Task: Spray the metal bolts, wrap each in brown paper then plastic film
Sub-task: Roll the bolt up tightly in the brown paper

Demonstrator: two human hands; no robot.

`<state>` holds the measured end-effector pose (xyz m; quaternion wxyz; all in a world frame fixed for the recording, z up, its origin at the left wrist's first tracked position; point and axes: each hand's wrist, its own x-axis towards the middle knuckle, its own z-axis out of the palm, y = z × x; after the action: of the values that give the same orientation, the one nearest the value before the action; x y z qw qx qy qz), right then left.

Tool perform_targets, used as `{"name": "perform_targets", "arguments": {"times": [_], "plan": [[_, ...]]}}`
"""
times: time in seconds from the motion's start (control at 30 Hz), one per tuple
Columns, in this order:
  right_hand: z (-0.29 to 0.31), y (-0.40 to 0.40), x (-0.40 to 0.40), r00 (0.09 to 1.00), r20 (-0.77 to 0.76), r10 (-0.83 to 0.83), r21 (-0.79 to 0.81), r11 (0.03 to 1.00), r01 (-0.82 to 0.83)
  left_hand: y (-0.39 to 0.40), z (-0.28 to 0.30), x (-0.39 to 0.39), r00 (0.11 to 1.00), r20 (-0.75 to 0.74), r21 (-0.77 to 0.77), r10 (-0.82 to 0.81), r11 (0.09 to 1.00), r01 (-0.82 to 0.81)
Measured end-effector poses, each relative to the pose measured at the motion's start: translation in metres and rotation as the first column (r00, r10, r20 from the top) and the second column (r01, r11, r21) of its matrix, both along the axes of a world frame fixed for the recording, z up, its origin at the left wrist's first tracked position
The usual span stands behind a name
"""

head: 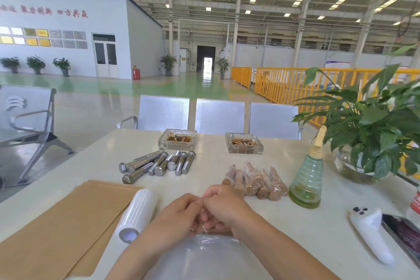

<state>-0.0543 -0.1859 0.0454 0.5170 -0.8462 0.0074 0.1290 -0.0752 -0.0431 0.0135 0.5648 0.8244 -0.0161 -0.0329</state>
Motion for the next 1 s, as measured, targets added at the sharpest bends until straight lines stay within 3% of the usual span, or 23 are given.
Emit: {"name": "perform_targets", "arguments": {"times": [0.13,0.3,0.5,0.8,1.0], "plan": [[-0.004,0.002,0.001,0.998,0.008,-0.068,0.016,0.998,0.068,0.005,0.000,-0.007,0.993,0.007,0.044,-0.115,0.992,0.115],[-0.008,0.004,0.000,0.994,0.077,-0.077,-0.059,0.995,0.081,0.000,-0.002,-0.008,0.994,0.095,0.139,-0.062,0.989,0.049],[0.000,-0.005,-0.006,1.000,-0.006,-0.021,0.083,0.996,0.022,0.002,-0.003,-0.009,0.998,0.060,0.058,-0.022,0.998,0.018],[-0.003,-0.015,-0.010,0.998,0.024,-0.060,0.161,0.985,0.055,0.009,0.000,-0.016,0.998,-0.069,-0.116,0.000,0.993,-0.008],[-0.011,-0.020,-0.012,0.986,0.138,-0.089,0.146,0.987,0.069,0.004,0.002,-0.019,0.996,-0.053,-0.043,0.068,0.997,-0.070]]}}
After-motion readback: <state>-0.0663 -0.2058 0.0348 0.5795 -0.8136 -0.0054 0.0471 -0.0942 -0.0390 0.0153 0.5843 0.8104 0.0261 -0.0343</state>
